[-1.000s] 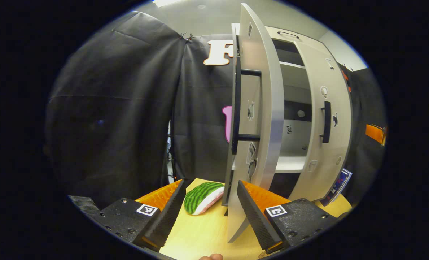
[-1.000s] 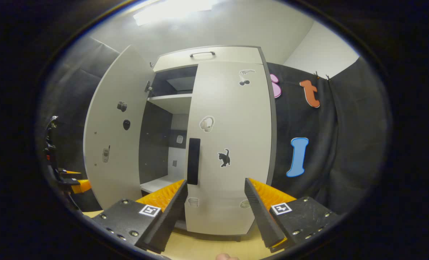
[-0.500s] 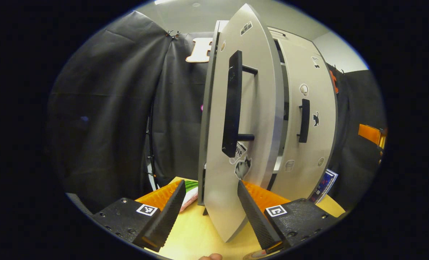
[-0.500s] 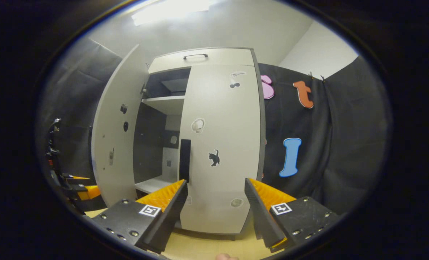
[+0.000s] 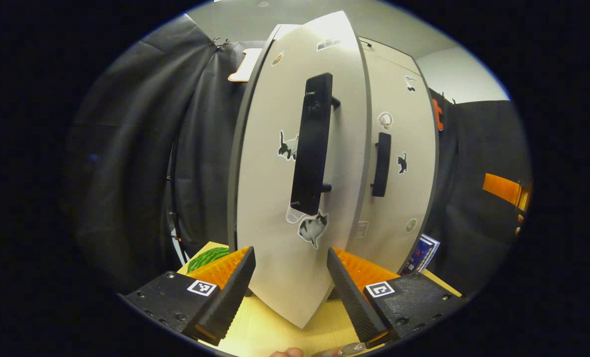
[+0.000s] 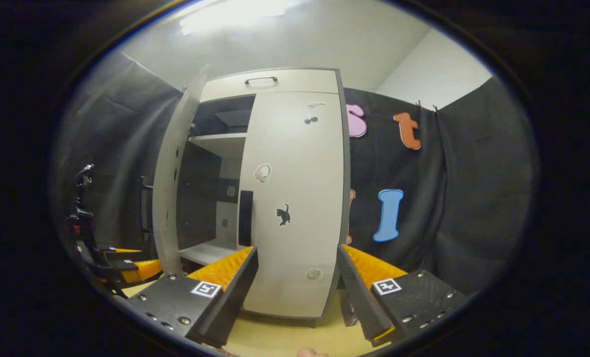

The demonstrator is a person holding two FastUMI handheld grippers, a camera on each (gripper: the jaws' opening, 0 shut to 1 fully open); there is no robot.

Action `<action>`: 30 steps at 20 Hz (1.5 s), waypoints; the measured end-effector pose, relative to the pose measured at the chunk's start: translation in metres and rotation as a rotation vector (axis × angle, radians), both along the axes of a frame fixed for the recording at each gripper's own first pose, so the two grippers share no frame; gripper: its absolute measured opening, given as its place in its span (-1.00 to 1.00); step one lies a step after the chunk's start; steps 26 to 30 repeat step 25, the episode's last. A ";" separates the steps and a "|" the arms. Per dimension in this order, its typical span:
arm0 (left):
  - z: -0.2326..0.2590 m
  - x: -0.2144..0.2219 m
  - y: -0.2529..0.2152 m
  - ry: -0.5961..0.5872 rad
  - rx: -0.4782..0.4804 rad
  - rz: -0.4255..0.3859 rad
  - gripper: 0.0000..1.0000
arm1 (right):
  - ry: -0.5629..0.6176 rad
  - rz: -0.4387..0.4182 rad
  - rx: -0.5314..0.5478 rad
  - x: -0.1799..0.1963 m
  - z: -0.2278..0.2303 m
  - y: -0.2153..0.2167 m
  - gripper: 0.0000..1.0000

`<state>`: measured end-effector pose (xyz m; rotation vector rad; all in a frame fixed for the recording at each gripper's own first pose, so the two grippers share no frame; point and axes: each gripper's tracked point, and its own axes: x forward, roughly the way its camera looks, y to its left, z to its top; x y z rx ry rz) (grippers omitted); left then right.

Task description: Grasp the bottle in the cabinet with the left hand and place it on the coaster, then close the right door with the right hand and the left door with the left hand.

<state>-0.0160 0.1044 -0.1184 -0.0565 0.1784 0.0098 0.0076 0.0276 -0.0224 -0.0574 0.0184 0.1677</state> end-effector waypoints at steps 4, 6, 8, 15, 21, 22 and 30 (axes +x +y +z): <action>0.002 -0.003 -0.012 -0.002 0.036 -0.027 0.89 | 0.005 -0.016 0.008 -0.008 -0.001 -0.008 0.91; 0.005 -0.006 -0.013 -0.006 0.035 -0.023 0.89 | 0.010 -0.020 0.010 -0.012 -0.002 -0.012 0.91; 0.009 -0.008 -0.013 -0.009 0.028 -0.019 0.89 | 0.015 -0.023 0.016 -0.015 -0.003 -0.015 0.86; 0.018 -0.016 -0.013 0.000 0.025 0.019 0.88 | 0.033 -0.019 0.023 -0.019 -0.007 -0.023 0.86; 0.032 -0.023 -0.020 0.001 0.047 0.058 0.89 | 0.043 -0.003 0.020 -0.017 -0.006 -0.034 0.86; 0.037 -0.021 -0.024 0.003 0.054 0.065 0.89 | 0.042 -0.003 0.018 -0.016 -0.004 -0.037 0.86; 0.074 -0.015 -0.048 -0.022 0.067 0.063 0.89 | 0.025 -0.014 0.005 -0.004 0.017 -0.059 0.86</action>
